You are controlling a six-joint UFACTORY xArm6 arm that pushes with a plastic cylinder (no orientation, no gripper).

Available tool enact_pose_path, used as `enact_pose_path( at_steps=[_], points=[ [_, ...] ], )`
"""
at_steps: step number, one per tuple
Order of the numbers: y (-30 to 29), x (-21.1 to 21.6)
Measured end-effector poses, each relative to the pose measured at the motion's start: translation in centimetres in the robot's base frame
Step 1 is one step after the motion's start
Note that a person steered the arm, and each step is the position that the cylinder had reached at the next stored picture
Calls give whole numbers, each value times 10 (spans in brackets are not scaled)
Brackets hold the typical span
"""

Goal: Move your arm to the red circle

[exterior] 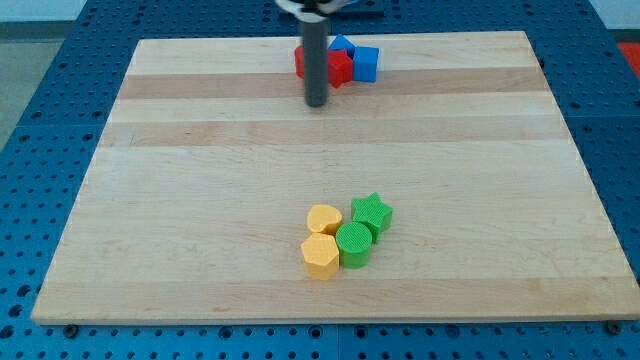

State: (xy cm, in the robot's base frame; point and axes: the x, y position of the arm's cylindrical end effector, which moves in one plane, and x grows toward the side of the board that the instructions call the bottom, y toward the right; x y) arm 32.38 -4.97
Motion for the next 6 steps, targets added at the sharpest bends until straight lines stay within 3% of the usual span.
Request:
enact_pose_path(
  at_steps=[2, 3, 4, 6],
  points=[
    [-102, -45],
    [-105, -89],
    [-97, -107],
    [-43, -107]
  ],
)
